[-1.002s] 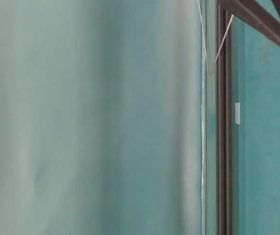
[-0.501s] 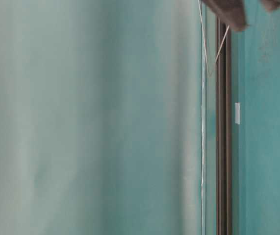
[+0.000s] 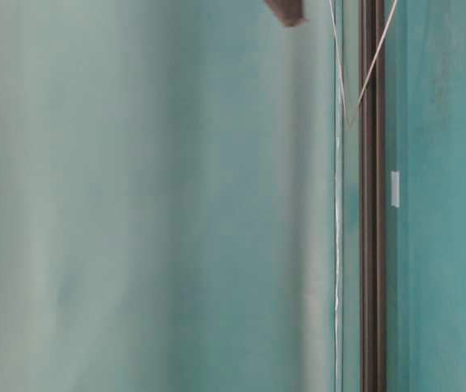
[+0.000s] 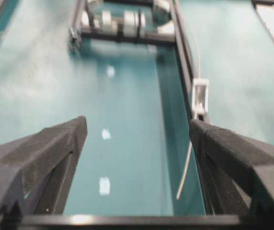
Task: Insert the wire through the hole in the metal fitting.
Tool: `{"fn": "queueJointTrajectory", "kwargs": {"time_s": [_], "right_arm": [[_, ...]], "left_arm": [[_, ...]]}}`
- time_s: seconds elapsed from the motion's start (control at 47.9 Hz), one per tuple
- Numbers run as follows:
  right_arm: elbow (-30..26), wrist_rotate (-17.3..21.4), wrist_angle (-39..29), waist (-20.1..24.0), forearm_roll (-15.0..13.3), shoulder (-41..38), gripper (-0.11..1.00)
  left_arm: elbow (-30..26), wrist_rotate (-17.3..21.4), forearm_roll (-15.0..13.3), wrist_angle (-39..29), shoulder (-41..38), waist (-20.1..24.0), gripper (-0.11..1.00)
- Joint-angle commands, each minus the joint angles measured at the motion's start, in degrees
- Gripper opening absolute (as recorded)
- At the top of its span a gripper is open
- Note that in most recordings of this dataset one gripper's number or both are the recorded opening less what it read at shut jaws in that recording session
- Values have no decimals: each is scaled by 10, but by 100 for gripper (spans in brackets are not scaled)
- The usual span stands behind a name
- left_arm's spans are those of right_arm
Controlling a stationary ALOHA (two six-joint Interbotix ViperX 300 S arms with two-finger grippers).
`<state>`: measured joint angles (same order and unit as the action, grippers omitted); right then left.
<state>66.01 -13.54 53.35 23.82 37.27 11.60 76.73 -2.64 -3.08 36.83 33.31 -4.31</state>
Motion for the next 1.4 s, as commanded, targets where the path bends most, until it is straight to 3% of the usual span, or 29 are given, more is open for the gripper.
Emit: {"fn": "queueJointTrajectory", "kwargs": {"time_s": [0.0, 0.334, 0.71, 1.085, 1.378], "right_arm": [[2, -2, 11, -5, -2, 18, 87], [12, -2, 12, -10, -2, 24, 87], [8, -2, 11, -10, -2, 23, 87], [-28, 5, -41, -10, -3, -24, 87], [-47, 5, -51, -10, -2, -59, 87]], "left_arm": [[8, 2, 2, 11, 30, 7, 82], [52, -1, 2, 9, 124, 11, 82], [42, -17, 2, -24, 125, 6, 82], [9, -18, 2, -21, 40, -16, 82], [-17, -11, 4, 34, -78, -24, 82]]}}
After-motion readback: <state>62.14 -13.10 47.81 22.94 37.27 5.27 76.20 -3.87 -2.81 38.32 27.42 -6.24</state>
